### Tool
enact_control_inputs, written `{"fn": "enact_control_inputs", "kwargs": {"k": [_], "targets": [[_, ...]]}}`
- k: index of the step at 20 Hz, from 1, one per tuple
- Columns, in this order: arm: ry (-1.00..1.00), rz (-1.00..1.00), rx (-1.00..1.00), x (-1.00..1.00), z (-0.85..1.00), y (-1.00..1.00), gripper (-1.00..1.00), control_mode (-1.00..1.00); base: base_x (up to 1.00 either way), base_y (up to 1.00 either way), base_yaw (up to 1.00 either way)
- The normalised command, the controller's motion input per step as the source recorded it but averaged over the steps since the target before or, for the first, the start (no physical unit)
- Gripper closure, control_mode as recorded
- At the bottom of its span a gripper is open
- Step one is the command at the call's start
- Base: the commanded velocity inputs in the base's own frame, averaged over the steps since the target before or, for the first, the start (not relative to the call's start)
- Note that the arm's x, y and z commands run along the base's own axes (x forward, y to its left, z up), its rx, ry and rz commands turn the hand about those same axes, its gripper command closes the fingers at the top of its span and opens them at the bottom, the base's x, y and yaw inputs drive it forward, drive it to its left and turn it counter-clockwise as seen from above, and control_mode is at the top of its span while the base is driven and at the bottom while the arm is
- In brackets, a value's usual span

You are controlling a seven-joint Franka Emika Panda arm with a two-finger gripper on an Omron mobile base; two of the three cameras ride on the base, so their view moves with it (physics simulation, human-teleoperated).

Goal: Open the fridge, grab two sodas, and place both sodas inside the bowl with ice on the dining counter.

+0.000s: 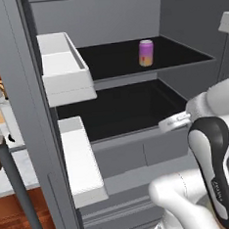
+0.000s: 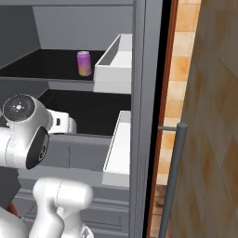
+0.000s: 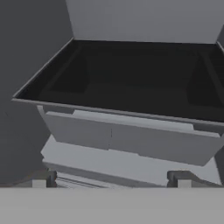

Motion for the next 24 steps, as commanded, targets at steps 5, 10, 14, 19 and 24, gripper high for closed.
{"fn": "enact_control_inputs", "kwargs": {"k": [5,10,14,19,24], "targets": [[-0.25,-0.11,0.02,0.06,0.48,0.02,-1.0,-1.0,0.0,0.0,0.0],[-0.2,-0.17,0.0,0.15,0.46,0.03,-1.0,-1.0,0.0,0.0,0.0],[-0.16,-0.11,0.0,0.2,0.56,0.01,-1.0,-1.0,0.0,0.0,0.0],[-0.13,-0.03,0.0,0.16,0.54,0.0,-1.0,-1.0,0.0,0.0,0.0],[-0.11,-0.01,0.0,0.16,0.37,0.0,-1.0,-1.0,0.0,0.0,0.0]]}}
